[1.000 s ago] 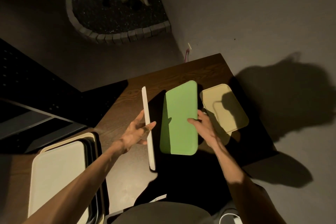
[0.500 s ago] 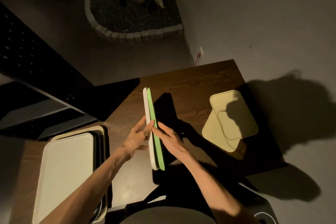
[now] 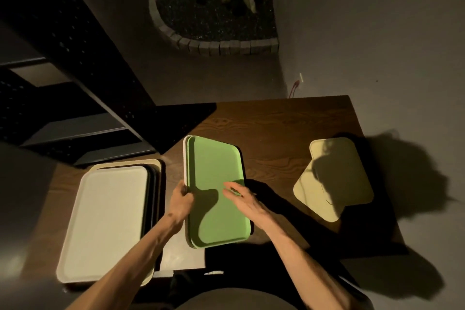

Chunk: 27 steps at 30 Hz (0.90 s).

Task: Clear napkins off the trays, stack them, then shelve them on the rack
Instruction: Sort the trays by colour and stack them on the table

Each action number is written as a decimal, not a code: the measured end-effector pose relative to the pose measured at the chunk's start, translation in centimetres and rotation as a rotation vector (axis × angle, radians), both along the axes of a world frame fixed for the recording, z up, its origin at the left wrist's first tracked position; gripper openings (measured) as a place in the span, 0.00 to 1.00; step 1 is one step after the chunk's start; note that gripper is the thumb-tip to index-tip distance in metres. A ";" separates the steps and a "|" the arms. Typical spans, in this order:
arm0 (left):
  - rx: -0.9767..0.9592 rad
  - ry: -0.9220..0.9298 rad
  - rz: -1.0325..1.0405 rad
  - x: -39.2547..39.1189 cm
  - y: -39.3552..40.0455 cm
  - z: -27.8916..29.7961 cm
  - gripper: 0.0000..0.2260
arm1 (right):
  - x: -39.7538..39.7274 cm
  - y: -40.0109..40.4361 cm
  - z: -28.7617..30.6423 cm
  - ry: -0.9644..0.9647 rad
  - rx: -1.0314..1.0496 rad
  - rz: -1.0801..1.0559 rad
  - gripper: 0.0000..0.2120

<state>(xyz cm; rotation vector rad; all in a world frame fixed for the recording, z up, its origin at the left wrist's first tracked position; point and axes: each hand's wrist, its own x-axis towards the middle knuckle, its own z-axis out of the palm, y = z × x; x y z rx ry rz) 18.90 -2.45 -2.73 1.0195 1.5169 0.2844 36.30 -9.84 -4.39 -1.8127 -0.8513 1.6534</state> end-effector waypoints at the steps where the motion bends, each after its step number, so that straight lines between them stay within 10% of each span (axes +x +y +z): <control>1: -0.017 -0.013 0.016 -0.5 0.0 0.0 0.15 | 0.4 0.0 -0.2 -0.023 -0.002 -0.015 0.22; 7: -0.134 -0.148 0.110 -4.0 0.8 0.5 0.17 | 2.1 0.2 -1.1 -0.186 -0.060 -0.187 0.31; 15: -0.329 -0.370 0.105 -7.5 1.8 3.6 0.14 | -0.2 1.5 -0.5 0.141 -0.113 -0.434 0.34; 27: -0.178 -0.031 0.364 -16.5 3.2 1.8 0.09 | -7.8 4.5 0.8 0.163 -0.071 -0.160 0.34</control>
